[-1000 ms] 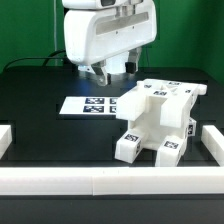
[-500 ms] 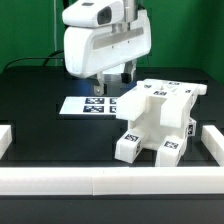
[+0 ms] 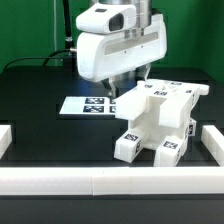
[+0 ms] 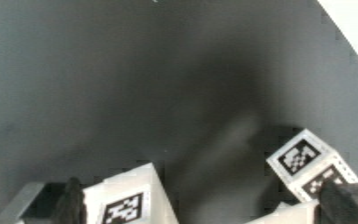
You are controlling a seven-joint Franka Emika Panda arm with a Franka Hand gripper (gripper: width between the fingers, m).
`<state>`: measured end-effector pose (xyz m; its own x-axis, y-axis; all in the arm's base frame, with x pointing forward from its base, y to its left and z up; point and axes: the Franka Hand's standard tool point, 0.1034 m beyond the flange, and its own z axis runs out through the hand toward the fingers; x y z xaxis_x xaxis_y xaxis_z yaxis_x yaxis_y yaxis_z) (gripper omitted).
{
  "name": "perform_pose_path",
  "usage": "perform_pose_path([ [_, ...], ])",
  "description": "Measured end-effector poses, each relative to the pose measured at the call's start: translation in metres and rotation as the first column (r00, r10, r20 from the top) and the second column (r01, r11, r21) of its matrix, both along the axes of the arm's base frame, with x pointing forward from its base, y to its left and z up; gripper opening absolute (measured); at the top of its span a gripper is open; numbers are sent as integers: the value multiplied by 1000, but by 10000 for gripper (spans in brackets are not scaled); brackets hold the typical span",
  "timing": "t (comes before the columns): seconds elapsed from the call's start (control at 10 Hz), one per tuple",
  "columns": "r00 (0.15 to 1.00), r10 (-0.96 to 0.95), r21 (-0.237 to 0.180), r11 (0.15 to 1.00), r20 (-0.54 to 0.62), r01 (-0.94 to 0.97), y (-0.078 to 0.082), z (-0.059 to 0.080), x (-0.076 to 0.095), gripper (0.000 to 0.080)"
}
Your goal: Assemble chair
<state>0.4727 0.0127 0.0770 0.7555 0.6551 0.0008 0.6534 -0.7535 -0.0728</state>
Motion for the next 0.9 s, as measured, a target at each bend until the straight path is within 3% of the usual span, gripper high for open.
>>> perform_pose_path([
  [0.5, 1000, -9, -2, 1000, -2, 9, -1, -1, 1, 649],
  [0.7, 997, -75, -4, 997, -16, 75, 15, -6, -3, 649],
  [0.9, 994, -107, -6, 994, -14, 107, 29, -6, 5, 649],
])
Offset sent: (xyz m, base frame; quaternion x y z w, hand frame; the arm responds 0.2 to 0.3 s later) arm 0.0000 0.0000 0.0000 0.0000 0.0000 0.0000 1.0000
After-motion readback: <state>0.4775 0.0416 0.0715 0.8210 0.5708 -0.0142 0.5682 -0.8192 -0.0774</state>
